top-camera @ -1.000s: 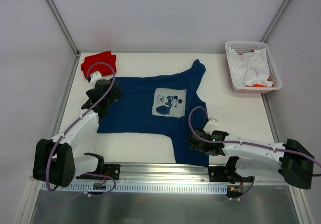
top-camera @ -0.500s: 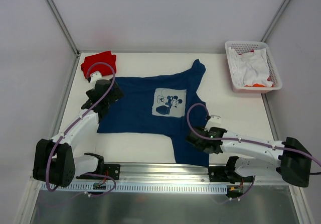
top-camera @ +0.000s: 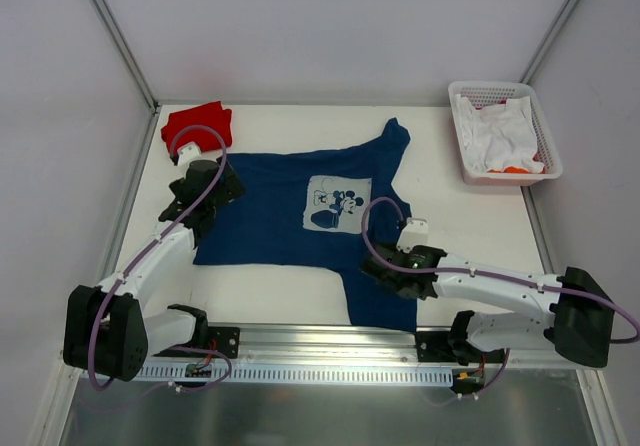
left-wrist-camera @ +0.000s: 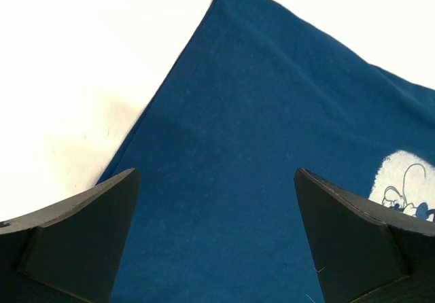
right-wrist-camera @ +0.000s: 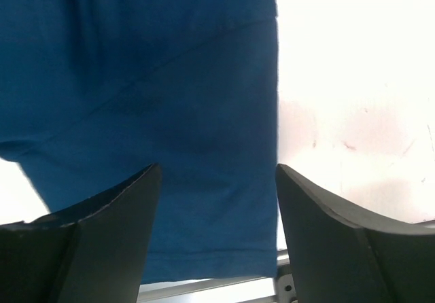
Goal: Fold and stack the t-shirts
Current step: Flatten out the tshirt, then grap the side of the flattened tshirt closest away from the robot with both arms
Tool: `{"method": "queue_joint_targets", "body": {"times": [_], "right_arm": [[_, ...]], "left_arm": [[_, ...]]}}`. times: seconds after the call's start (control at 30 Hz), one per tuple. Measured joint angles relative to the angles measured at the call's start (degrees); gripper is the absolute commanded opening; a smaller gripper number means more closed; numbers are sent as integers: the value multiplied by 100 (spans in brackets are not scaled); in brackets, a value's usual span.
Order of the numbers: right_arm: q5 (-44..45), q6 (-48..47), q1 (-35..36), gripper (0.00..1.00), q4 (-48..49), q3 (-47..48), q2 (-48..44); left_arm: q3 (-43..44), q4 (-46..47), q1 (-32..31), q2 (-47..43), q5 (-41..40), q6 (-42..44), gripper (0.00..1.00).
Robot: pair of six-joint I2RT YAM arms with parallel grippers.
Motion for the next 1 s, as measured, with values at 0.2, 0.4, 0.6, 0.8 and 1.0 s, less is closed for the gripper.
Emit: {"method": "queue_joint_targets", "body": {"times": [0.2, 0.4, 0.6, 0.8, 1.0], "right_arm": [[-55, 205, -2, 72, -131, -468, -481], [-199, 496, 0, 70, -245, -896, -826], [-393, 774, 210, 68, -247, -1172, -844], [-507, 1078, 629, 67, -247, -1185, -699], [-503, 1423, 1237, 67, -501, -894, -409]], "left_arm": [[-155, -155, 0, -59, 4, -118, 99], [-466, -437, 0, -245, 2, -269, 99], [-715, -625, 0, -367, 0, -407, 99], [-763, -769, 0, -402, -11, -450, 99], [-763, -778, 0, -402, -50, -450, 99]]}}
